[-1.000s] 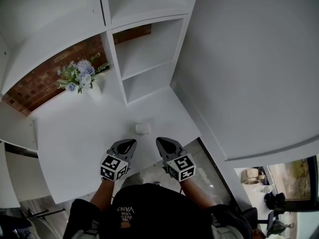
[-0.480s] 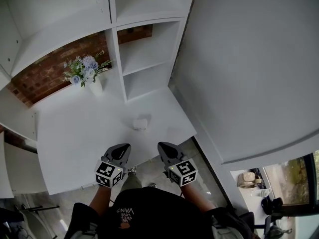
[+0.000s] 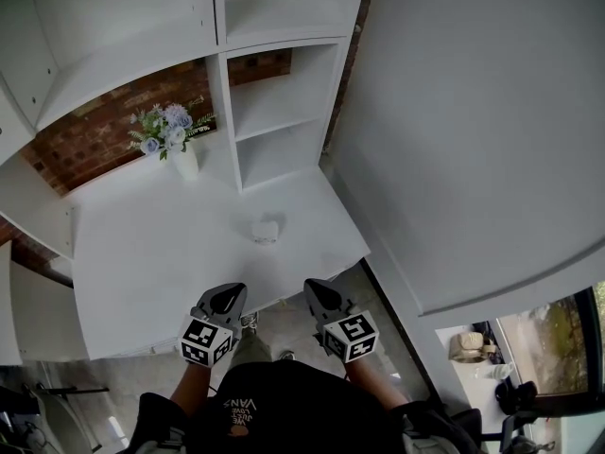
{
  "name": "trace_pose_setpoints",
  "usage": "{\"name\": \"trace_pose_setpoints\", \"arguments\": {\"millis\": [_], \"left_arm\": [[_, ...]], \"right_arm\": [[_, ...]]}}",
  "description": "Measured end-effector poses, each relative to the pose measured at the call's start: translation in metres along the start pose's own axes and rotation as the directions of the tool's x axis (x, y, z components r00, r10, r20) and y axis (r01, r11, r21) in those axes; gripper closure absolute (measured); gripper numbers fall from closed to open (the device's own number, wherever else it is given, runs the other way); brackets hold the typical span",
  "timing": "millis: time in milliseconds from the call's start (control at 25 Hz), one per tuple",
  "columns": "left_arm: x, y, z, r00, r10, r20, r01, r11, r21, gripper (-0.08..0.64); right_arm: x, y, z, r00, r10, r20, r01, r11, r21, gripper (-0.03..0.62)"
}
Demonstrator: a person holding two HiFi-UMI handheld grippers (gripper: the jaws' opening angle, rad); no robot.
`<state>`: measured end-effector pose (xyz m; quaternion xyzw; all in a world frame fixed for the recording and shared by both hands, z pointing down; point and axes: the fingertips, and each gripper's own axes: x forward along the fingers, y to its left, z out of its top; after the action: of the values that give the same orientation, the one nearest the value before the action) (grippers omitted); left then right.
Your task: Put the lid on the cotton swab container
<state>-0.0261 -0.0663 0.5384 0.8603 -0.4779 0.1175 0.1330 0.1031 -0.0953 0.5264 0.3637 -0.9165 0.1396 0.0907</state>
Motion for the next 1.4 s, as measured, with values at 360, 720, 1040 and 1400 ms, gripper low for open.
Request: {"name": "trace_pose_setpoints", "arguments": {"millis": [360,720,1040,1400], "left_arm": [[-0.011,-0.022,-0.009,1.000,0.018,-0.006,-0.018,1.000,0.016,0.549],[-0.021,-0.032,-0.013,1.000,0.024,-0.003,-0.024,1.000,0.018,0.553],[-0.024,-0.033,-0.014,1.000,0.022,-0.009,-0.022,0.999,0.025,0.554],[-0.022,-0.031,-0.010,1.000,0.021,-0.001,-0.021,0.999,0.025,0.554]], "right_arm": [[-0.026,0.001,-0.010,1.000,-0.007,0.001,0.007,1.000,0.003,0.594],[-0.036,0.005,-0.020,1.000,-0.015,-0.020,0.014,1.000,-0.018,0.594],[-0.035,0.010,-0.022,1.000,-0.015,-0.021,0.014,1.000,-0.016,0.594],[-0.035,0.009,-0.023,1.000,-0.012,-0.028,0.012,1.000,-0.017,0.594]]}}
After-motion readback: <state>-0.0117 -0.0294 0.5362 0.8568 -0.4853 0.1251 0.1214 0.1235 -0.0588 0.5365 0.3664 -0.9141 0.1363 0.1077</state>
